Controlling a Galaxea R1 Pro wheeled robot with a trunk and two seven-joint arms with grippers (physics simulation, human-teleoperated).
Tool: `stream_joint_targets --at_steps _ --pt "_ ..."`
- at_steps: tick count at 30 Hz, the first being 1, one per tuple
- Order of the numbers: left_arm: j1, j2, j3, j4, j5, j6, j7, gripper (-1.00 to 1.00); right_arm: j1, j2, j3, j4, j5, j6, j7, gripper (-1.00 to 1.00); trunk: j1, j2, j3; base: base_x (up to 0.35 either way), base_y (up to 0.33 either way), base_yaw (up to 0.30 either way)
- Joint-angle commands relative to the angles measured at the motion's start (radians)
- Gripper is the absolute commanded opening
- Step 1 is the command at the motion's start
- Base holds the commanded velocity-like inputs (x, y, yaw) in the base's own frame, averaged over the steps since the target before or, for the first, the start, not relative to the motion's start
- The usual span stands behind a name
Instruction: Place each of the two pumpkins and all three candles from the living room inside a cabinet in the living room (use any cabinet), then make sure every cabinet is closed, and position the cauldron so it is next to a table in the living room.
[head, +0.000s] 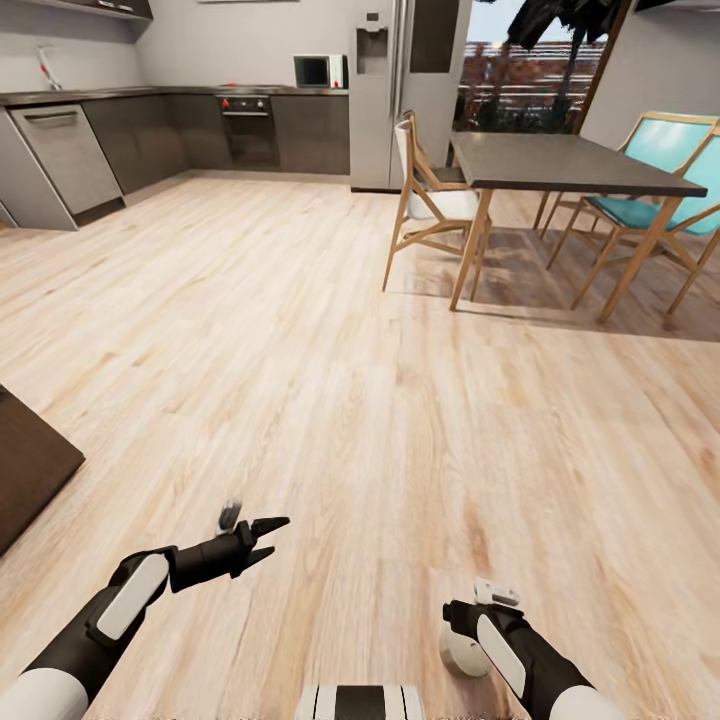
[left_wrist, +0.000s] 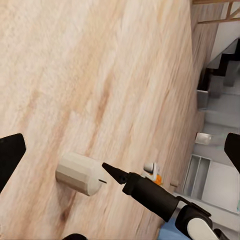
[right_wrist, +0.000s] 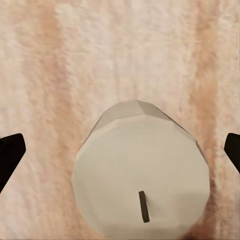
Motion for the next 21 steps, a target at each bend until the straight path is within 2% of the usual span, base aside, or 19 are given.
stream_joint_targets --at_steps 1,21 --pt "-0.001 0.001 -0.002 0.000 0.002 0.002 -0.003 1.00 0.000 -0.001 0.008 -0.002 -0.010 0.004 -0.009 1.00 0.000 -0.001 -0.005 0.000 0.000 0.000" --pt "-0.001 0.002 -0.002 0.001 0.002 0.002 -0.003 1.00 0.000 -0.001 0.008 -0.002 -0.010 0.004 -0.009 1.00 0.009 -0.005 -0.082 0.000 0.000 0.000"
